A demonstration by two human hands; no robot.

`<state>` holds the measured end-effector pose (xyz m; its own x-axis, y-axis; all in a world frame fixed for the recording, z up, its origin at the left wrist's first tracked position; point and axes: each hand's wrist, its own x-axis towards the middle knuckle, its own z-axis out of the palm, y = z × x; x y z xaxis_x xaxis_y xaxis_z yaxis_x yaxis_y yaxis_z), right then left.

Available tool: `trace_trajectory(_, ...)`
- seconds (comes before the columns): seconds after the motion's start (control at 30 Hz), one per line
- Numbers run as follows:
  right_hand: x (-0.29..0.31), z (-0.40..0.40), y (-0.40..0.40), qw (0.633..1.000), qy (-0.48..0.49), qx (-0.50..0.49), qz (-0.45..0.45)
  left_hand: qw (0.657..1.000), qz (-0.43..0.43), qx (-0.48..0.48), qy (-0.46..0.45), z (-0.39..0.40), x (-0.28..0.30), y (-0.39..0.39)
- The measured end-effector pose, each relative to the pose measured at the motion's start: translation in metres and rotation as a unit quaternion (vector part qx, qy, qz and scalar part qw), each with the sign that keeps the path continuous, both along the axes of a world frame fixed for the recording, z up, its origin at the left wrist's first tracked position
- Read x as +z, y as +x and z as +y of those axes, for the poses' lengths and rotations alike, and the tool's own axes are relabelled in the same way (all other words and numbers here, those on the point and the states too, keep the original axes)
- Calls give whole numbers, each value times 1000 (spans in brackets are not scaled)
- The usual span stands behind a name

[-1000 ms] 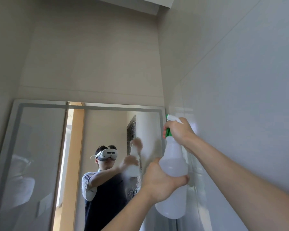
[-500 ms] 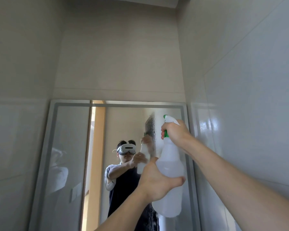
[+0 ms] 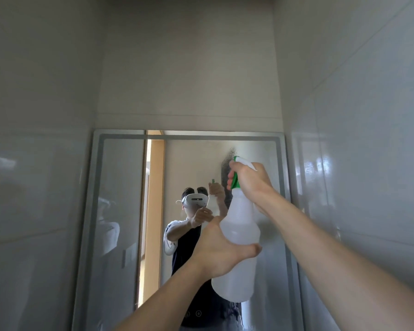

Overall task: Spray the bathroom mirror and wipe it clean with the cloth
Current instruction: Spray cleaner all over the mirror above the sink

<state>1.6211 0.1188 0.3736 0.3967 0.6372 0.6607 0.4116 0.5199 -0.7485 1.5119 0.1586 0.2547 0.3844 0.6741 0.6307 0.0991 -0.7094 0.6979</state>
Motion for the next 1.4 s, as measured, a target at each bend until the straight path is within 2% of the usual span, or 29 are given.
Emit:
trace_trajectory(0.27,-23,11,-6,1000,-16,10,23,1000,26,-6,-17,2,-21,-14)
trace_trajectory(0.6,-58,16,-3,999,-46,6,18,996,32,-22,-82,-10,-55,-14)
trace_trajectory(0.97,-111,16,-3,997,-2,21,73,992,90,33,-79,-6,-96,-20)
trace_trajectory(1.4,-172,12,-16,997,-62,-2,56,986,102,29,-127,-25,-153,-38)
